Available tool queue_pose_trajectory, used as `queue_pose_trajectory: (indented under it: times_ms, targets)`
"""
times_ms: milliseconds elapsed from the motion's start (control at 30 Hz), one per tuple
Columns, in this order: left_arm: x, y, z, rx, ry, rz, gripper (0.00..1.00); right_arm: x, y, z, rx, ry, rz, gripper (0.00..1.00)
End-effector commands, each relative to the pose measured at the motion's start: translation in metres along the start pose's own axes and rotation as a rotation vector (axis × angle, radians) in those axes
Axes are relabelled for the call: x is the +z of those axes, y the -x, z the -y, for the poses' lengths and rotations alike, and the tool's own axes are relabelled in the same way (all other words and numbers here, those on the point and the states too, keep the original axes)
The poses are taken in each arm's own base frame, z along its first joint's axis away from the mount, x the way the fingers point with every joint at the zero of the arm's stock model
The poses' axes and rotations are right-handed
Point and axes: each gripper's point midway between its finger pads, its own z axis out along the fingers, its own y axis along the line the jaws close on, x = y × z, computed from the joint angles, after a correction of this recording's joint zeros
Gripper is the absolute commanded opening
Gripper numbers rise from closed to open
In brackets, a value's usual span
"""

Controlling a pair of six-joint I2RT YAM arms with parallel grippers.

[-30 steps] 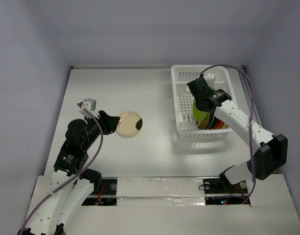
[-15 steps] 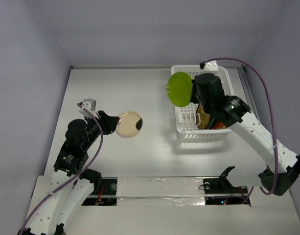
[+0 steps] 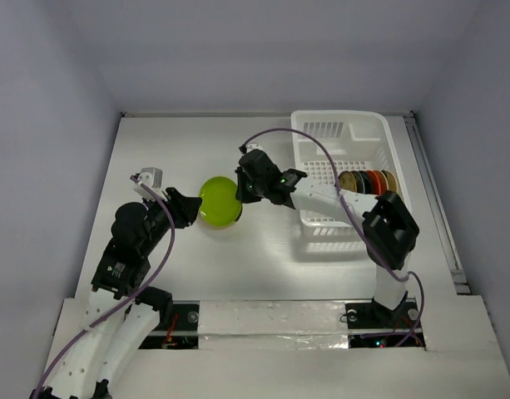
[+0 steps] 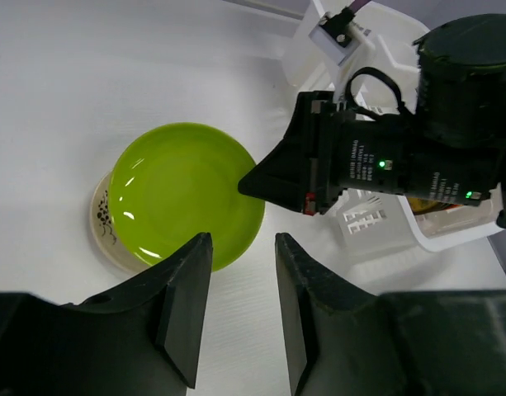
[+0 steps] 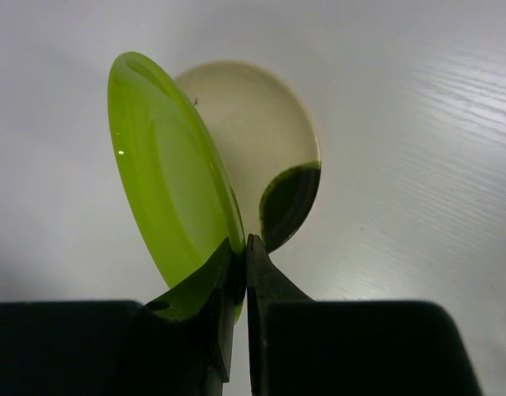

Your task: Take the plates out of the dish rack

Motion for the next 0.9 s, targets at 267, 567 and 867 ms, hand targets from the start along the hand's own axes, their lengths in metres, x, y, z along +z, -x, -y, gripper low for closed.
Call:
queue_pose_trajectory:
  times_ms: [267, 567, 867]
  targets:
    - [-0.002, 0.016, 0.012, 0.013, -0.047, 0.051, 0.39, 0.029, 0.009, -0.027, 0.173, 0.134, 0.084, 0.04]
    - [-0.003, 0.016, 0.013, 0.013, -0.054, 0.051, 0.42, 0.048, -0.013, -0.009, 0.2, 0.069, 0.057, 0.1]
    - [-0.003, 0.015, 0.014, 0.013, -0.058, 0.05, 0.42, 0.051, -0.029, 0.009, 0.201, -0.001, 0.028, 0.41]
